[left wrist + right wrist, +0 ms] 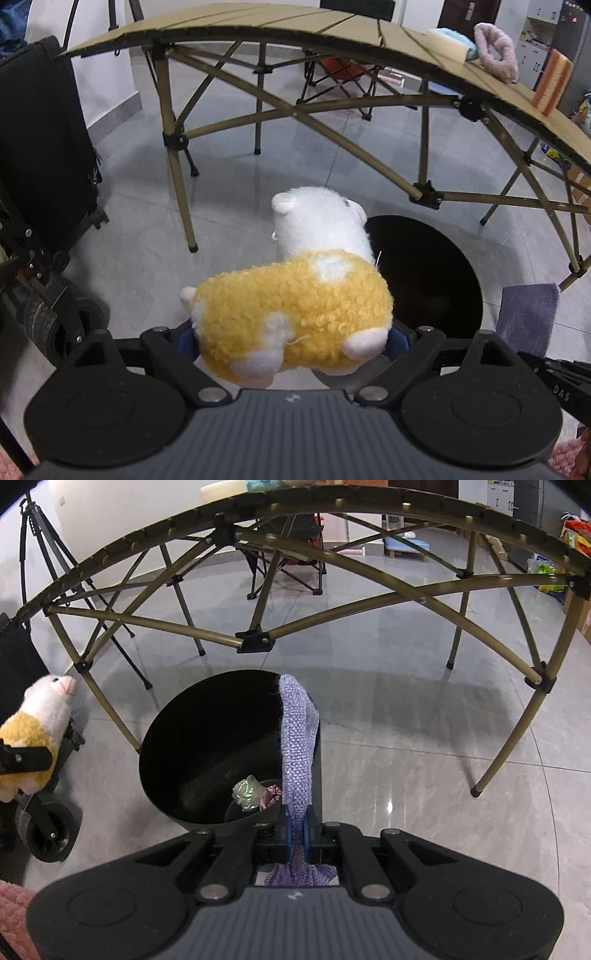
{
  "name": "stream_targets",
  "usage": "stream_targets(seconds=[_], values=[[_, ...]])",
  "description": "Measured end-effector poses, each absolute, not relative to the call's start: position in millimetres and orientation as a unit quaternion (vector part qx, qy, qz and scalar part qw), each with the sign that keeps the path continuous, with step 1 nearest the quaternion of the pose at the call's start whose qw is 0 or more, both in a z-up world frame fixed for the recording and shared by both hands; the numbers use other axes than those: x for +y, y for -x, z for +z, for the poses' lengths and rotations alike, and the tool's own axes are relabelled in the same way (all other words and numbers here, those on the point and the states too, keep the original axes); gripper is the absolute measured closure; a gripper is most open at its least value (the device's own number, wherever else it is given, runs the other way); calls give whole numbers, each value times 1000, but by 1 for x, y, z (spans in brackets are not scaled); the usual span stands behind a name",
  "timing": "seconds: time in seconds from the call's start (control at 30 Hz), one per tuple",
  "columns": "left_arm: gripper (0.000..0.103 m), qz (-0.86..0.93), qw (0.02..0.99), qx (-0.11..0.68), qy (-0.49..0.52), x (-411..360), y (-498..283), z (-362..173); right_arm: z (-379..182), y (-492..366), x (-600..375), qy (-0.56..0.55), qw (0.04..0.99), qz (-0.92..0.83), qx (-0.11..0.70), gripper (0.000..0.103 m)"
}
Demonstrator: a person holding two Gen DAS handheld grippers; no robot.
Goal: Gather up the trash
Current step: 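Carry the plush sheep and pouch down over the black trash bin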
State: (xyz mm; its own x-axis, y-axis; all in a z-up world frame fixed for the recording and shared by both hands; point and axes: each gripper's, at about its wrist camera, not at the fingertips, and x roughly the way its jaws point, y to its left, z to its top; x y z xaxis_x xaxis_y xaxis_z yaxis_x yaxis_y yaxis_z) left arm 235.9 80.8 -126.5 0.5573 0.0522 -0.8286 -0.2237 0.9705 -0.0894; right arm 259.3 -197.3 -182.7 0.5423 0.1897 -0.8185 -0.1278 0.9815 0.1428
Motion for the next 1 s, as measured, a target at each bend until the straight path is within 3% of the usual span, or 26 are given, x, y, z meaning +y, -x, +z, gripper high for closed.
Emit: stream_targets(seconds=[1.0], values=[[11, 114, 851, 499, 115, 109, -264, -153, -176, -356, -111, 25, 848, 147, 509, 97]])
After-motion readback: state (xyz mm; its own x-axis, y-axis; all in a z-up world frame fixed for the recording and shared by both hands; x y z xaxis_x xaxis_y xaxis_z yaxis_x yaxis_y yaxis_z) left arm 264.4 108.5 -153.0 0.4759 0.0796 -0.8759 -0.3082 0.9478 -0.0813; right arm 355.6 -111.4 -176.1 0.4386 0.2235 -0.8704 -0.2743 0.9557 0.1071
